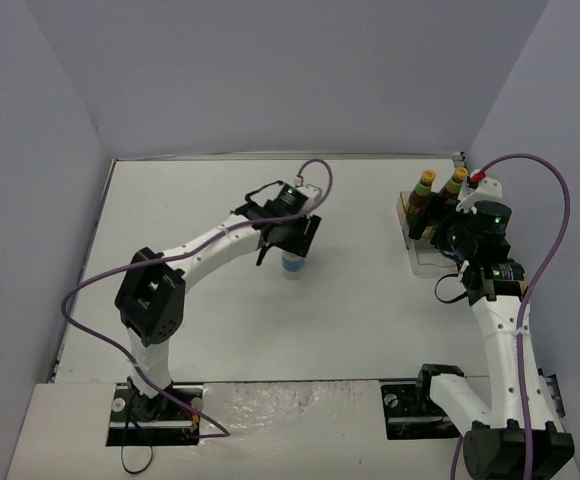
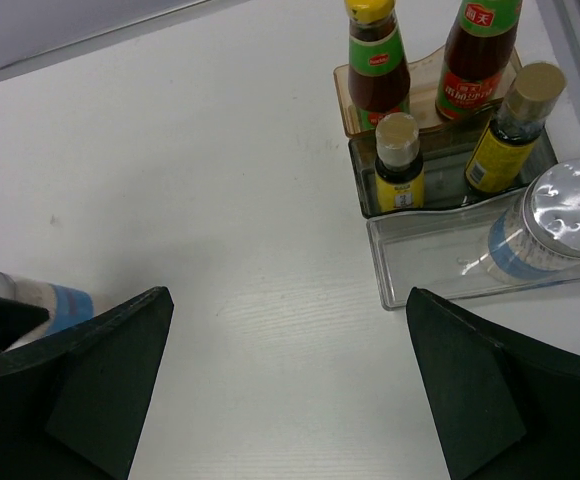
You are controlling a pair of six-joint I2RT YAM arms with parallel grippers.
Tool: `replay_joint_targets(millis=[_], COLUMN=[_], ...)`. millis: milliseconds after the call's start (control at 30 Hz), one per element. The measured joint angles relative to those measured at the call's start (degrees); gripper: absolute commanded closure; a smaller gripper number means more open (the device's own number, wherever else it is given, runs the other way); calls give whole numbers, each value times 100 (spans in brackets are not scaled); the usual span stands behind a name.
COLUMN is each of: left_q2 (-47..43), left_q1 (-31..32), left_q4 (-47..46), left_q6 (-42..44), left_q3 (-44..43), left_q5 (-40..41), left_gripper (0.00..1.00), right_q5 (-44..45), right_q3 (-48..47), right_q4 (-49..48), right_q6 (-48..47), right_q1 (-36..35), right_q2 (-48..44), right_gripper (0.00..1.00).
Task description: Organize the condiment bottles
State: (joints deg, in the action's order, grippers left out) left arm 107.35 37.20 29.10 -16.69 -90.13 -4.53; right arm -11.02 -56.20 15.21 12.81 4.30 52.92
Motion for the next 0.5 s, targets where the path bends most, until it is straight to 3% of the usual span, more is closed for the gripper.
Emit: replay_joint_targets(millis=[133, 233, 367, 500], left_q2=[0, 0, 0, -3], left_q1=[1073, 1659, 2004, 1943], left_q4=[-12, 2, 110, 186], left_q6=[-129, -211, -336, -451], left_q3=[0, -4, -17, -25], left_q5=[50, 139, 207, 383], left_gripper=[57, 33, 8, 3], right_q5=[-65, -124, -192, -251], right_q3=[83, 135, 140, 140], right_q4=[43, 72, 164, 237], right_q6=[-88, -148, -251, -328], right_q1=[-50, -93, -126, -183], right_q2=[-15, -30, -64, -98], right_gripper=[0, 0, 0, 0])
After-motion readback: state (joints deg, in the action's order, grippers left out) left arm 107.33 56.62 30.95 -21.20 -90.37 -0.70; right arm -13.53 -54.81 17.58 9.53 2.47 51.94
